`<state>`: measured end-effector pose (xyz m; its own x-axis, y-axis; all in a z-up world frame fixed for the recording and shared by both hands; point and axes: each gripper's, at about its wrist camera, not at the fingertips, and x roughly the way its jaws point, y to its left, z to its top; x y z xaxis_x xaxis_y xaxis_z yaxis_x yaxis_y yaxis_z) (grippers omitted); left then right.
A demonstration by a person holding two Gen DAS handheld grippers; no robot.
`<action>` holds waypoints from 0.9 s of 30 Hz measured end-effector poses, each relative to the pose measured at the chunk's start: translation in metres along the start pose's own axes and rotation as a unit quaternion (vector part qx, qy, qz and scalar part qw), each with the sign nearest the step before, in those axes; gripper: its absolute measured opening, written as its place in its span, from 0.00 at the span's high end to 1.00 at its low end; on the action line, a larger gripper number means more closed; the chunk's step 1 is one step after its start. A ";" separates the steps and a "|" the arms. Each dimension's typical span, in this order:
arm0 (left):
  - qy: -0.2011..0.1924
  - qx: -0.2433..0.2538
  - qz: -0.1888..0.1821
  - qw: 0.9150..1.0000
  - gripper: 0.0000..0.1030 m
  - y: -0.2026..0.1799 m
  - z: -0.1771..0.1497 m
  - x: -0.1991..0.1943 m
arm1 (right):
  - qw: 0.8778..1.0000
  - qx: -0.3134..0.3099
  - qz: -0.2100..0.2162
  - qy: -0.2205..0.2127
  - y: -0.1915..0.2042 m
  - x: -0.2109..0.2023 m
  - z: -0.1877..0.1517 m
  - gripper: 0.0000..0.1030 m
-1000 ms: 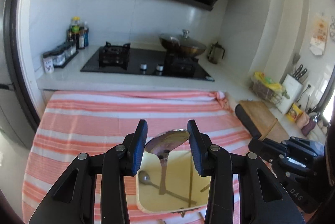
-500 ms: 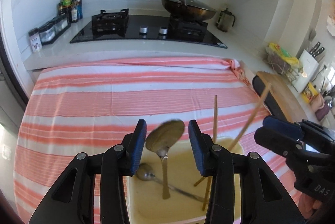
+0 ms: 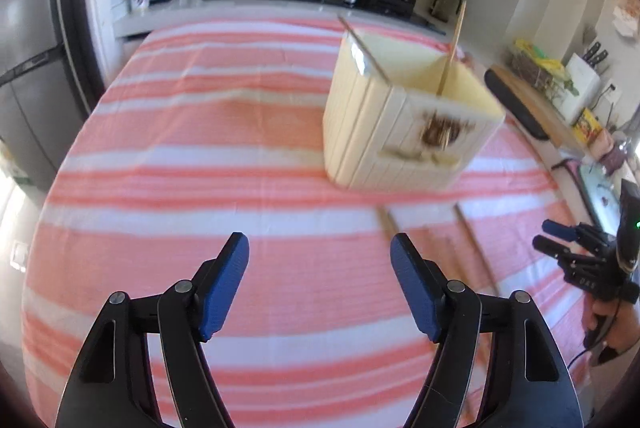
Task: Organize utensils
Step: 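Open left tool to drop the spoon into the holder while right tool releases the chopstick, then move both open tools back over the remaining chopsticks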
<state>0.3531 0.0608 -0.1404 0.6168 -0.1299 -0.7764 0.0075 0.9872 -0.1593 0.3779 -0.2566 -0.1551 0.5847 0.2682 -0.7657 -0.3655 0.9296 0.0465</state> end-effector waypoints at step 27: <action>0.001 -0.003 0.071 0.997 0.22 -0.002 -0.061 0.042 | 0.999 -0.038 -0.001 0.022 -0.003 0.030 -0.043 0.04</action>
<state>0.3308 0.0482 -0.2097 0.6102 0.0108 -0.7921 -0.0850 0.9950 -0.0519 0.3652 -0.2625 -0.2059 0.5545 0.2532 -0.7928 -0.4184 0.9082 -0.0026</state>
